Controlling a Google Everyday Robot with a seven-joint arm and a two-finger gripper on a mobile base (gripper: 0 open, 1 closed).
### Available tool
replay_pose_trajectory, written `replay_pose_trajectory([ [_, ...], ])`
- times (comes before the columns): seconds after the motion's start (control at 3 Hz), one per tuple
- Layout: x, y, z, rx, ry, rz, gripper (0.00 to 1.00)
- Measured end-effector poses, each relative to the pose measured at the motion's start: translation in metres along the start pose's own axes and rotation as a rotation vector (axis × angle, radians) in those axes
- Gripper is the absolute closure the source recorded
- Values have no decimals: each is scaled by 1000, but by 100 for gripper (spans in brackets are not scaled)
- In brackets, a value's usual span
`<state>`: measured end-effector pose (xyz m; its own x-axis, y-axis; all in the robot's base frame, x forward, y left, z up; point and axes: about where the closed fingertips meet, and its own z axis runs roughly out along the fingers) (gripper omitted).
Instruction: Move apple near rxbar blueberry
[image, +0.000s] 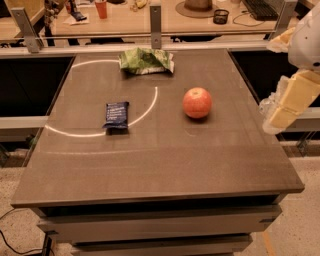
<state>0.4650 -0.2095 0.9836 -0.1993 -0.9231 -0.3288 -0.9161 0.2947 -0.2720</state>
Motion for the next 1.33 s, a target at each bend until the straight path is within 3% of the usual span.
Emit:
replay_pose_trajectory([
  [0.33, -14, -22, 23, -22, -126, 25, 0],
  [0.67, -23, -39, 52, -49, -202, 51, 0],
  [1.33, -42, -67, 105, -33, -288, 29, 0],
])
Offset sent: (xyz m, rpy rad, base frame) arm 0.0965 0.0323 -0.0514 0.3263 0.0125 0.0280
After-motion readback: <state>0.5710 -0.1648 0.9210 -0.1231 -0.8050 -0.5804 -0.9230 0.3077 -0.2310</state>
